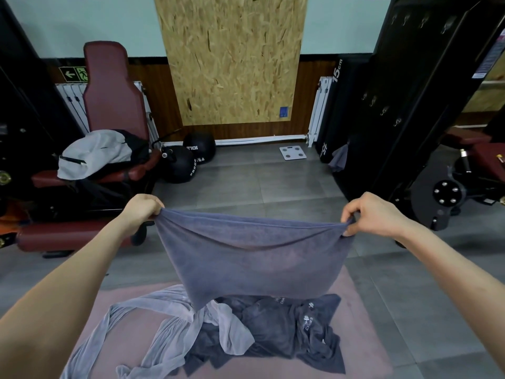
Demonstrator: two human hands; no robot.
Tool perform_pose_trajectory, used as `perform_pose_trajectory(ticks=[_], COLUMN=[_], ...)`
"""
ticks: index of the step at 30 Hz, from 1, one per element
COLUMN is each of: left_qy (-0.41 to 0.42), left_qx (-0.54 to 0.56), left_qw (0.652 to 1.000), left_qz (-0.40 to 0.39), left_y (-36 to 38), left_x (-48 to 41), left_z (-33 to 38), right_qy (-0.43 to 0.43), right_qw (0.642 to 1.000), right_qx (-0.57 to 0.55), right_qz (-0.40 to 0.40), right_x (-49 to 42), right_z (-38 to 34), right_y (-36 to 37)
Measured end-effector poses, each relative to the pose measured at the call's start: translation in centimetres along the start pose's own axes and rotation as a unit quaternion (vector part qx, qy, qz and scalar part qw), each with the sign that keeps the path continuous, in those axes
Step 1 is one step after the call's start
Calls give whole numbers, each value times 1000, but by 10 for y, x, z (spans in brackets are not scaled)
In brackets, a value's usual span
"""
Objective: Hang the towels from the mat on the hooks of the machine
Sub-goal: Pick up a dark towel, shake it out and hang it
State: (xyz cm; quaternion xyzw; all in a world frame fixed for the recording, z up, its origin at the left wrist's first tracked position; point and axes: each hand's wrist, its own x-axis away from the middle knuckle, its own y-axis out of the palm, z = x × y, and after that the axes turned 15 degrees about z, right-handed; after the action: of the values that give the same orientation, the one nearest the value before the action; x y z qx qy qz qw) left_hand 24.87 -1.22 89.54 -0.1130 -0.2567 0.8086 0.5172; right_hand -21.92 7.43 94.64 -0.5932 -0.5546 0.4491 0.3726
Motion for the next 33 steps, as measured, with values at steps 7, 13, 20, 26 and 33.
perform_pose_trajectory(ticks=[7,13,20,26,33], left_qy=[8,-28,-119,-61,19], left_qx=[-11,-5,115,73,-151], left_qw=[1000,1000,975,972,988], left_qz=[-3,-9,-149,-216,25], left_y=[8,-6,3,10,63], left_x=[2,-10,18,19,13], left_z=[-2,-32,-13,-19,-26], right_qy=[-140,152,325,385,495], right_qw=[956,867,802,795,779], right_qx=[256,-457,-500,-468,-386], right_qz=[-21,-124,-23,-6,-7], right_x=[5,17,4,-10,-44], right_z=[-10,20,27,44,47], right_y=[24,39,46,54,99])
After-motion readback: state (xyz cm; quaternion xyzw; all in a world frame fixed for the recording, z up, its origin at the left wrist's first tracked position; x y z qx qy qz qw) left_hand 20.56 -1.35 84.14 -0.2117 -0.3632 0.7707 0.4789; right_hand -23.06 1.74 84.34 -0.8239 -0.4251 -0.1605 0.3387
